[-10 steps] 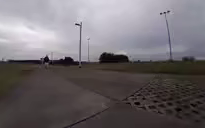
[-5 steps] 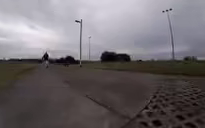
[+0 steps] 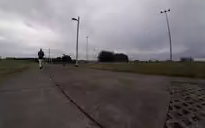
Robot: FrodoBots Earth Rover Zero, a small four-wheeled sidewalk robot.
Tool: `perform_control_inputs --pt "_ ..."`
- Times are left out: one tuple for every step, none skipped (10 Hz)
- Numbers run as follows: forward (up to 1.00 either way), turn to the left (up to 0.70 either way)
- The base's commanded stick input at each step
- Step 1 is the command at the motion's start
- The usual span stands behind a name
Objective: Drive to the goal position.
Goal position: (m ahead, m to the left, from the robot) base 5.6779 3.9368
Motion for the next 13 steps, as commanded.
perform_control_inputs --pt "1.0 0.0" --pt "1.0 0.0" --pt "1.0 0.0" --pt "1.0 0.0" --pt "1.0 0.0" --pt "1.0 0.0" --pt "1.0 0.0" --pt "1.0 0.0" --pt "1.0 0.0" --pt "1.0 0.0" --pt "1.0 0.0" --pt "1.0 0.0" --pt "1.0 0.0"
